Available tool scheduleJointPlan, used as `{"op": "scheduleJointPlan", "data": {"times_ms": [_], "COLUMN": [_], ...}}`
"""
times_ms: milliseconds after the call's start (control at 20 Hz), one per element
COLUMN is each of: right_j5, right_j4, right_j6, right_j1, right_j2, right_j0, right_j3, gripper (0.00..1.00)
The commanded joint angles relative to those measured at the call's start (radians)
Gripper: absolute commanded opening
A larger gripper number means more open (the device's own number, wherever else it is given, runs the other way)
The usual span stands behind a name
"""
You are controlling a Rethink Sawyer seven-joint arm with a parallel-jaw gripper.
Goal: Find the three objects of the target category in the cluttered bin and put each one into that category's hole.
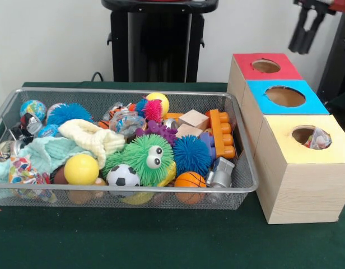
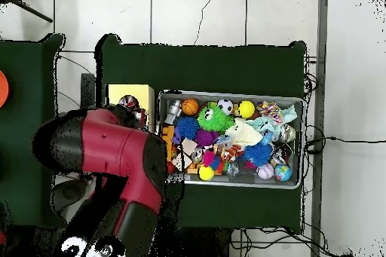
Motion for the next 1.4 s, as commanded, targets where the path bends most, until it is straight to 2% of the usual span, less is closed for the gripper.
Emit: {"op": "scheduleJointPlan", "data": {"times_ms": [50, 150, 300, 550, 650, 1100, 1400], "right_j5": [0.064, 0.060, -0.025, -0.114, -0.163, -0.318, -0.303], "right_j4": [-0.089, -0.102, -0.108, -0.103, -0.108, -0.128, -0.155], "right_j6": [0.146, 0.143, 0.102, 0.151, 0.132, 0.099, 0.067], "right_j1": [-0.032, -0.053, -0.096, -0.111, -0.126, -0.145, -0.147], "right_j2": [-0.007, -0.006, 0.054, 0.085, 0.110, 0.187, 0.203], "right_j0": [-0.044, -0.047, -0.079, -0.098, -0.119, -0.206, -0.247], "right_j3": [0.158, 0.188, 0.267, 0.342, 0.368, 0.434, 0.441], "gripper": [0.00, 0.00, 0.00, 0.00, 0.00, 0.00, 0.00]}}
